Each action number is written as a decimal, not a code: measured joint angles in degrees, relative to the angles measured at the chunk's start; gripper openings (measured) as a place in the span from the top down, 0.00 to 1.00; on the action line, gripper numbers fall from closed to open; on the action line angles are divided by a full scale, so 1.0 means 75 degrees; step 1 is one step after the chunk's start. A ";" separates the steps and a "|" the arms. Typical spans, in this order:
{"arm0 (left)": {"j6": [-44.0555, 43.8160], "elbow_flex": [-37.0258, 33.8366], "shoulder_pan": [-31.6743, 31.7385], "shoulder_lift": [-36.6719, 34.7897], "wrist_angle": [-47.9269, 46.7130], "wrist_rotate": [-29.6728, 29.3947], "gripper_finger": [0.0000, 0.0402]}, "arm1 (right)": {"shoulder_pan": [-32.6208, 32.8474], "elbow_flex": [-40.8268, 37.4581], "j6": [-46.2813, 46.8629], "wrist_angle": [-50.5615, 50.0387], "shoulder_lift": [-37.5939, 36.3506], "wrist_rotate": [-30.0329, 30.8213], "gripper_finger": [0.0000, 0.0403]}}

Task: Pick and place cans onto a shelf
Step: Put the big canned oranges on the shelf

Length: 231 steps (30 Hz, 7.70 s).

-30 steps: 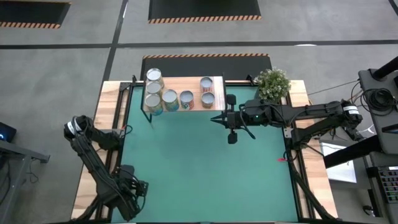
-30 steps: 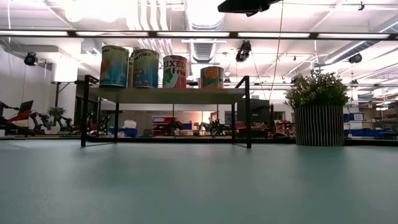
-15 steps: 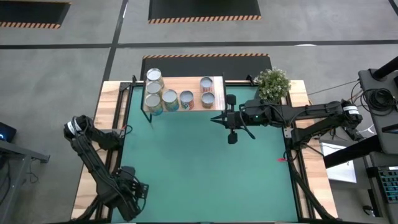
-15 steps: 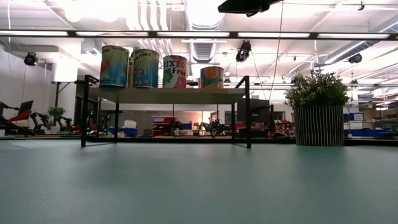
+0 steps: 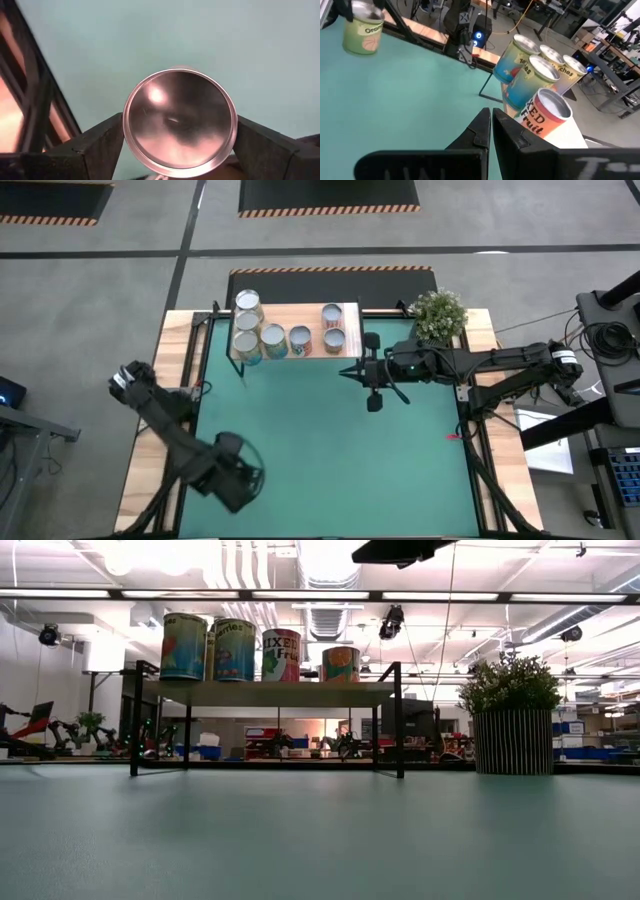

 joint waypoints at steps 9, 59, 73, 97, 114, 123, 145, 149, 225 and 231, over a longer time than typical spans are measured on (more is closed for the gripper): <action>0.2587 0.1271 0.1439 -0.0044 -0.0992 -0.0723 0.23 | 0.0000 -0.0026 0.0069 -0.0714 -0.0290 0.0058 0.98; 1.3359 0.5567 1.0045 0.1085 -0.0704 -0.2047 0.22 | -0.0261 -0.0516 -0.0003 -0.0712 -0.0943 0.0070 0.98; 1.3757 0.5561 1.0241 0.1739 -0.0696 -0.1793 0.22 | -0.0785 -0.0581 0.0083 -0.0702 -0.0943 0.0063 0.98; 1.3746 0.5561 1.0293 0.2294 -0.0886 -0.1700 0.20 | -0.0860 -0.0600 0.0075 -0.0705 -0.0940 0.0057 0.98; 1.3694 0.5713 1.0211 0.2296 -0.1040 -0.1726 0.16 | -0.0860 -0.0600 0.0050 -0.0708 -0.0940 0.0058 0.98; 1.4912 0.6284 0.9886 0.2127 -0.0940 -0.1675 0.20 | -0.0860 -0.0600 0.0008 -0.0712 -0.0937 0.0061 0.98; 1.5695 0.5829 1.0412 0.2145 -0.0828 -0.1668 0.99 | -0.0860 -0.0600 0.0107 -0.0831 -0.0937 0.0061 0.98; 1.5695 0.5535 1.0418 0.2151 -0.0751 -0.1674 0.99 | -0.0860 -0.0600 0.0129 -0.0834 -0.0937 0.0062 0.98; 1.3575 0.4459 0.9669 0.1443 -0.0794 -0.1528 1.00 | -0.0860 -0.0600 0.0165 -0.0933 -0.0937 0.0064 0.98; 1.3739 0.4459 0.9614 0.1458 -0.0640 -0.1528 1.00 | -0.0860 -0.0600 0.0165 -0.0936 -0.0937 0.0064 0.98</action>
